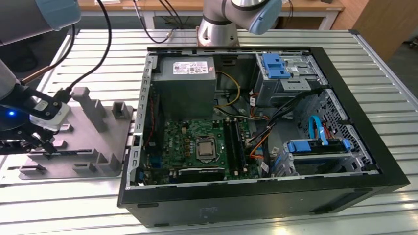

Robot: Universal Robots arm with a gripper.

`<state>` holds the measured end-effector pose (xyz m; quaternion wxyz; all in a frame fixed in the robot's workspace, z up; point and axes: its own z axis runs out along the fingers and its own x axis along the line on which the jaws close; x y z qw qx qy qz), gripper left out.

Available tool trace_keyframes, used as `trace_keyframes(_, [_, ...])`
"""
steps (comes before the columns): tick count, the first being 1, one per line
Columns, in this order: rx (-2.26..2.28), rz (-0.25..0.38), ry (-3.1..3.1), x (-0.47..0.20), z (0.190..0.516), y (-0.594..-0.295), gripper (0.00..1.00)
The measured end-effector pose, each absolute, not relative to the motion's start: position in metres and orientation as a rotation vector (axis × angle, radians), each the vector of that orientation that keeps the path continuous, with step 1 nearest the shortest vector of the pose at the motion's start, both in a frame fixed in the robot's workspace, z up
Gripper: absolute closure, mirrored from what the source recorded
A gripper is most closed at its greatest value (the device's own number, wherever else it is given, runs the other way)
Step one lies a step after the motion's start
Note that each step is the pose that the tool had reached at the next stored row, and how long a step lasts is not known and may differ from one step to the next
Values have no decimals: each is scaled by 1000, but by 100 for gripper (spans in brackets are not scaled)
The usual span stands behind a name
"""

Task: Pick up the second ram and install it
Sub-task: 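Pick up the second ram and move it above second insertion slot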

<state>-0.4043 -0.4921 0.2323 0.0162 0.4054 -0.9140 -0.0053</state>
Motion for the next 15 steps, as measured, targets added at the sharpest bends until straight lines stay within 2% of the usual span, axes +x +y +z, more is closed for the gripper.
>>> trace_keyframes(15, [1411, -14, -2770, -404, 232, -492, 90])
